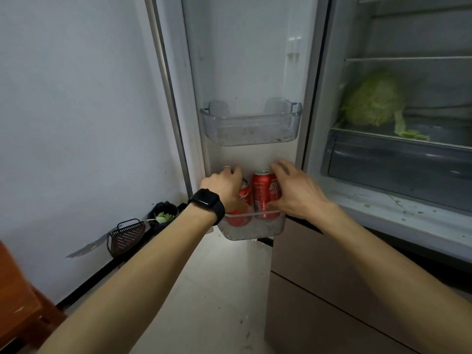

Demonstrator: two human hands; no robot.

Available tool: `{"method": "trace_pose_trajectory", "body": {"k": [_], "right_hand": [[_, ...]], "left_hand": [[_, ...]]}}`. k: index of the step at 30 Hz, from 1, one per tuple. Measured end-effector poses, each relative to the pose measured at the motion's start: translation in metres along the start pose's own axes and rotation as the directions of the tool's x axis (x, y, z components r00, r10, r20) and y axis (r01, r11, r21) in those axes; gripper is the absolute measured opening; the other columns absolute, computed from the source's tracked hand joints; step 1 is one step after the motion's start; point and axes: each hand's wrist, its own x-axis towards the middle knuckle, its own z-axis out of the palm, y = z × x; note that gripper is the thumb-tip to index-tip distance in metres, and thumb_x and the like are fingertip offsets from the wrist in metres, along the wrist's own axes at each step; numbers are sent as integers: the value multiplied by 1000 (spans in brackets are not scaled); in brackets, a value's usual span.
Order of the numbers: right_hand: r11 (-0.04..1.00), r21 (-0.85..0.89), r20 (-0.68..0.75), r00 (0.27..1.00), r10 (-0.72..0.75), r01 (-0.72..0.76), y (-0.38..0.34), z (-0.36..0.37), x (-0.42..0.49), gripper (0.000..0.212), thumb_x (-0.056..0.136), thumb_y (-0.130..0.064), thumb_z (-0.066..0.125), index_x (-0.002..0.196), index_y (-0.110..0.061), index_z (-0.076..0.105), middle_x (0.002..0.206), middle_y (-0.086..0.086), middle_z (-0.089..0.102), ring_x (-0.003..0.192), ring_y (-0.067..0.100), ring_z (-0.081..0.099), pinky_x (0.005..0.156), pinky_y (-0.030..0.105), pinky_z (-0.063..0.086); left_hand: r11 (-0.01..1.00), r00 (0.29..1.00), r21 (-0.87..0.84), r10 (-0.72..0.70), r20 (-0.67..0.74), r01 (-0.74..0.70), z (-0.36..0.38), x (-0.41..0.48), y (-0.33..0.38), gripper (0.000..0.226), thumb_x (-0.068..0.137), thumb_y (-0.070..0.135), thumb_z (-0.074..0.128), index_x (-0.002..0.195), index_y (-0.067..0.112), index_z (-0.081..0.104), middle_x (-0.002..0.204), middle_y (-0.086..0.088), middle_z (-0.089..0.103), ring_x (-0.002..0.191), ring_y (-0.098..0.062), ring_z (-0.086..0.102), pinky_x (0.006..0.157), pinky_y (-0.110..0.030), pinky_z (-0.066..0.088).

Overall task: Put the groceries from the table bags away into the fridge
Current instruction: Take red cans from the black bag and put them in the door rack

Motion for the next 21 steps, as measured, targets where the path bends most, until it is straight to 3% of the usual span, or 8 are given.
{"method": "trace_pose_trajectory", "body": {"k": [3,8,12,16,21], "right_hand": [[998,-50,11,1000,26,-25,-5,2,3,79,77,-44,79,141,-20,39,130,8,55,118,32,52,94,47,50],[995,-29,-54,994,93,-94,-13,6,0,62,80,-41,78,124,-16,42,114,9,61,108,30,55,79,41,48],[992,60,-79,990,113,-108,-12,12,1,63,78,-44,79,122,-18,42,115,8,62,106,29,55,83,41,49],[981,147,-66,988,139,-128,-7,15,1,73,77,-44,80,133,-18,42,124,8,61,111,31,54,90,44,50],[978,157,-117,981,156,-137,-9,17,-5,67,83,-48,74,135,-16,47,121,8,65,107,30,61,88,45,54]], "left_hand": [[999,999,2,46,-22,-46,1,-4,-3,79,75,52,79,138,23,40,130,-7,51,106,-33,62,76,-41,51],[999,993,-35,13,-115,-17,11,-6,-3,70,78,47,79,131,19,43,125,-9,52,104,-33,62,75,-43,52],[997,992,-73,5,-124,-14,17,-4,-5,72,79,52,76,135,21,42,130,-7,51,111,-30,58,79,-44,51],[997,996,-75,19,-93,-26,17,-5,-6,76,80,55,74,139,23,39,135,-7,48,115,-30,56,84,-46,52],[998,992,-46,45,-117,-50,8,-16,-4,57,93,43,61,140,21,38,142,-8,44,106,-33,62,74,-43,53]]}}
